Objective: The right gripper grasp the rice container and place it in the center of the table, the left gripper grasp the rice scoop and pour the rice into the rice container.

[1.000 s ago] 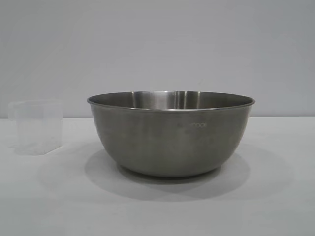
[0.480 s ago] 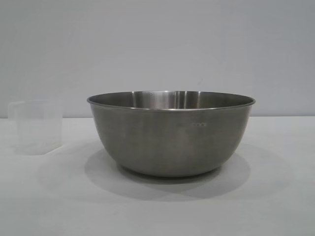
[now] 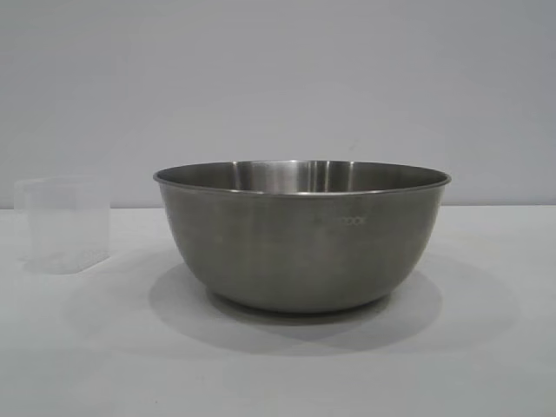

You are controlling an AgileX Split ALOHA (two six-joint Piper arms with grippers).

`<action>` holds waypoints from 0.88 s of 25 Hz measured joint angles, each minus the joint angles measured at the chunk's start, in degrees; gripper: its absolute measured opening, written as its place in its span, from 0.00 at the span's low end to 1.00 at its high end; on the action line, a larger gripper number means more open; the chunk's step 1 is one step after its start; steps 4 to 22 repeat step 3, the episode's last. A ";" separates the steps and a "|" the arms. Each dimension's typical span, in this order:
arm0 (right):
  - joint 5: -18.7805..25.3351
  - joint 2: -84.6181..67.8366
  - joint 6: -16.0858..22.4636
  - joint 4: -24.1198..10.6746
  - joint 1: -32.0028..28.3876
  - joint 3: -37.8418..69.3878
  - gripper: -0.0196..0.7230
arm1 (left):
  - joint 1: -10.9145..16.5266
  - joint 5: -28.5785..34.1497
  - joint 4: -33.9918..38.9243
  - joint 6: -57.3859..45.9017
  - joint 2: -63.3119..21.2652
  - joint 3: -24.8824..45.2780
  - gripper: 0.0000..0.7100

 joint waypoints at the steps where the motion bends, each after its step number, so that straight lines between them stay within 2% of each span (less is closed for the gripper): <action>1: 0.00 0.00 0.00 0.00 0.00 0.00 0.47 | 0.00 0.00 0.00 0.00 0.00 0.00 0.15; 22: 0.00 0.00 0.00 0.00 0.00 0.00 0.47 | 0.00 0.00 0.00 0.00 0.00 0.00 0.15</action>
